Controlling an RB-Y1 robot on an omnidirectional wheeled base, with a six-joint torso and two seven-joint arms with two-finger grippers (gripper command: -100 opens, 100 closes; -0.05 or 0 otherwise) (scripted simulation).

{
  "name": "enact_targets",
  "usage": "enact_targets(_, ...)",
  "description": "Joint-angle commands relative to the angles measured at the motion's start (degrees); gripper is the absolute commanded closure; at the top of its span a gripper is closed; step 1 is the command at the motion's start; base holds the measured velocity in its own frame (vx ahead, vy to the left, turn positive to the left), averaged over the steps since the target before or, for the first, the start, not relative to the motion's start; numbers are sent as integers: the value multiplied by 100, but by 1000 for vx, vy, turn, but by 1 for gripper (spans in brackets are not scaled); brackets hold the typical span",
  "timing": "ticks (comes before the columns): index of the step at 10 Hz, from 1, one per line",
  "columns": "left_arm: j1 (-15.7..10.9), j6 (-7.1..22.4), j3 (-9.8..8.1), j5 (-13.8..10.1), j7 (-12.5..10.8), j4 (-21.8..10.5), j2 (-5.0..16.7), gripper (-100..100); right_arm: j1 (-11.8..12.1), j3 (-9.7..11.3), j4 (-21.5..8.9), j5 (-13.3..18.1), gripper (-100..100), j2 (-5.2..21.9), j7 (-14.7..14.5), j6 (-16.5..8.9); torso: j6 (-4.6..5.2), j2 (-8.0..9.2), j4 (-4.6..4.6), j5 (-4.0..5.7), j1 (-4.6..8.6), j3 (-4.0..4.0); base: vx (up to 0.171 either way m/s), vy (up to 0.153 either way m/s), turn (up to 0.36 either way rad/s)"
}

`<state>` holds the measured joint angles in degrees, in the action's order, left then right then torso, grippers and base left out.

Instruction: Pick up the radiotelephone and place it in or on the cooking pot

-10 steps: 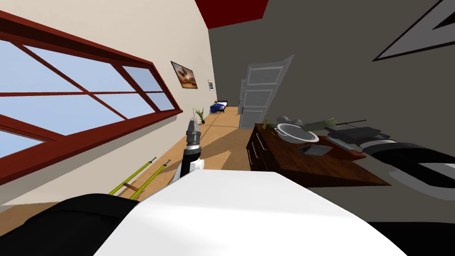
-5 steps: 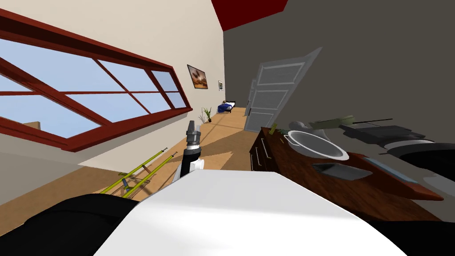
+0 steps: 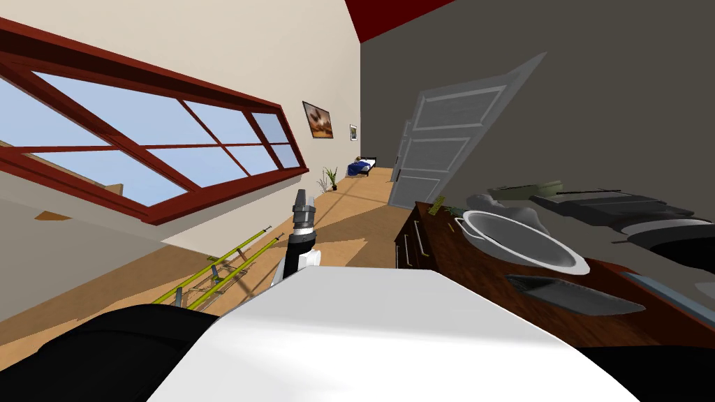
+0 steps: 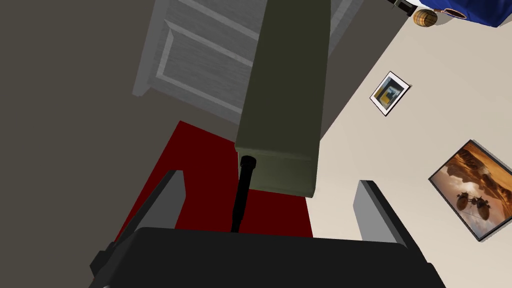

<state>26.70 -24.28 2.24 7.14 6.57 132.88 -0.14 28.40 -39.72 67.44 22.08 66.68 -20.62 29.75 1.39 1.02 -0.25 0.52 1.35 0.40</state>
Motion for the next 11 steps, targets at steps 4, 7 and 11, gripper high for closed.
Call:
enact_targets(4, 0, 0, 0, 0, 0, 0, 0, 0, 0, 0, 0, 0, 0, 0, 0, 0, 0, 4, 1, -2, -5, 3, 0, 0, 0)
enact_targets(7, 0, 0, 0, 0, 0, 0, 0, 0, 251, -141, 15, -67, -100, 417, 295, -55, 0, -6, -1, -6, -19, -3, 29, 31, -5)
enact_targets(11, 0, 0, 0, 0, 0, 0, 0, 0, 502, -282, 30, -133, -100, 835, 590, -110, -1, -7, -1, -7, -21, -4, 28, 35, -4)
